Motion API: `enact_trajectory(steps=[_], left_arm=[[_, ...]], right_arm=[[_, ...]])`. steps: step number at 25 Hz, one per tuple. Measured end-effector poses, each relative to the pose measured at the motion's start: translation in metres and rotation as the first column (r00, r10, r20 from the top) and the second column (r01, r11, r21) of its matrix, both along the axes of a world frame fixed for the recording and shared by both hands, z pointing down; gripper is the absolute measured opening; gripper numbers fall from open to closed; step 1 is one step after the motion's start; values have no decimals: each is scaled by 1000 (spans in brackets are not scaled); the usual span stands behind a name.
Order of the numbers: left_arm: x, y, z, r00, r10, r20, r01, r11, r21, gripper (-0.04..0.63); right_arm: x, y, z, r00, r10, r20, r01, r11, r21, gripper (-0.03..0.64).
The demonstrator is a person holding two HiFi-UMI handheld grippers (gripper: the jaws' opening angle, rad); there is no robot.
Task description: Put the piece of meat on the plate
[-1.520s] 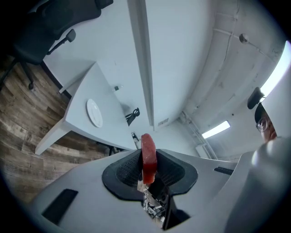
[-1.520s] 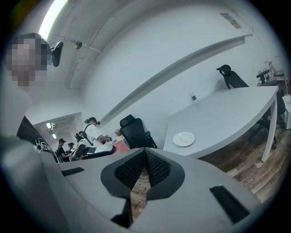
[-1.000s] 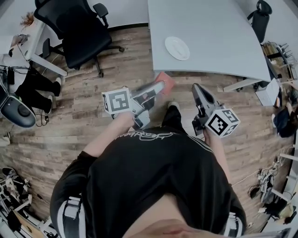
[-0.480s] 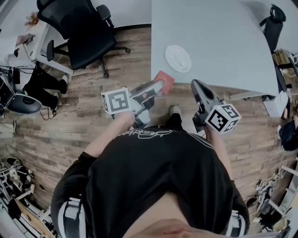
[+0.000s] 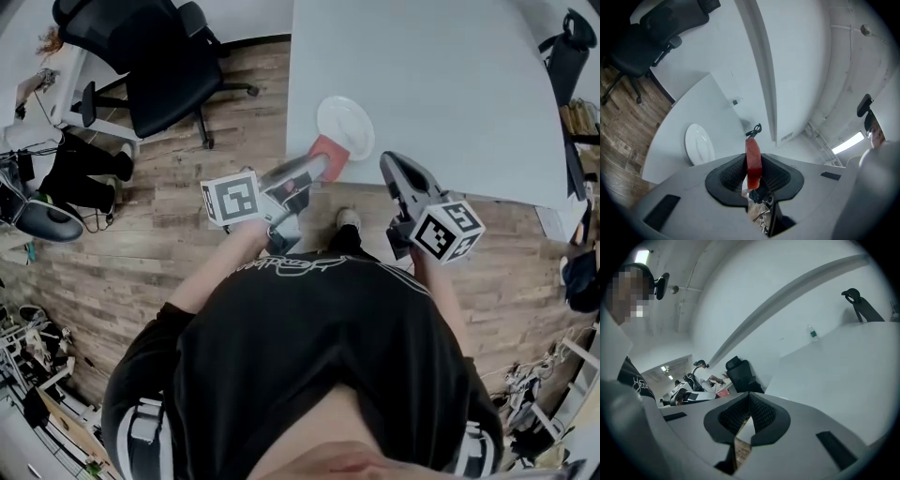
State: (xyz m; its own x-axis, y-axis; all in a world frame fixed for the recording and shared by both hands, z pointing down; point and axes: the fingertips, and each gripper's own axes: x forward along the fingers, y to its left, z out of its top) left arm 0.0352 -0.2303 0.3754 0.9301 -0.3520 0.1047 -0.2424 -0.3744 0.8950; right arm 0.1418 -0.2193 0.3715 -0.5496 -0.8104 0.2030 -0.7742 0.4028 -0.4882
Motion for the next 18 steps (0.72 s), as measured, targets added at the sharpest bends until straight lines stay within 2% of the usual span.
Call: enact_trajectory(steps=[6,10,18], left_arm=[[20,-24,14,1000,-19,23,20,1000,-23,94],[32,-38,19,1000,-27,11,27,999,-24,94],[44,-57,39,998,-64,23,66,994,-84,95]], right_arm=[[20,-30,11,1000,-20,4,20,1000,-22,8],[28,-44,18,999,-36,5,37,999,-36,8],[37,-66,37,997,-75,-17,74,995,-70,8]])
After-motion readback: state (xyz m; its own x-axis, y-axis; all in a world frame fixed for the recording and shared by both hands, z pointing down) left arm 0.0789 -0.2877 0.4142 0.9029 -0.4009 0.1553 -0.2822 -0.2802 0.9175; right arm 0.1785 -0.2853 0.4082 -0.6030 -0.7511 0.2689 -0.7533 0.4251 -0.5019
